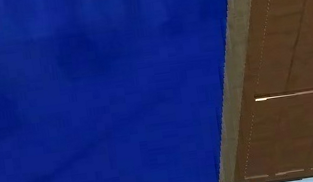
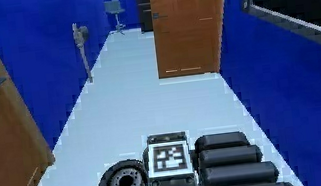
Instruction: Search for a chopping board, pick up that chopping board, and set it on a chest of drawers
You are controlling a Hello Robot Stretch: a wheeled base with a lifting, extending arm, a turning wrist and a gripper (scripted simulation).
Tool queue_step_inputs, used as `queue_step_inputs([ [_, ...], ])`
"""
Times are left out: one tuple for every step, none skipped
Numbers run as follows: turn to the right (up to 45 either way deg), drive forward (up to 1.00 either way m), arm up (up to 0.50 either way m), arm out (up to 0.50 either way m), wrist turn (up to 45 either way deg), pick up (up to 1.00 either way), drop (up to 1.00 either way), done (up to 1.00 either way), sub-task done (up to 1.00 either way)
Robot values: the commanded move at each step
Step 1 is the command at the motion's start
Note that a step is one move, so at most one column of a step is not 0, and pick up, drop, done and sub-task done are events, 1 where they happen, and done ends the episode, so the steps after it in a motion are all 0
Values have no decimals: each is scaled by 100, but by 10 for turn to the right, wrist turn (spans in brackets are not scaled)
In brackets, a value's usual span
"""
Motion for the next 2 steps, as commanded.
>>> queue_step_inputs([
  [450, 0, 0, 0, 0, 0, 0, 0, 0],
  [360, 0, 0, 0, 0, 0, 0, 0, 0],
])
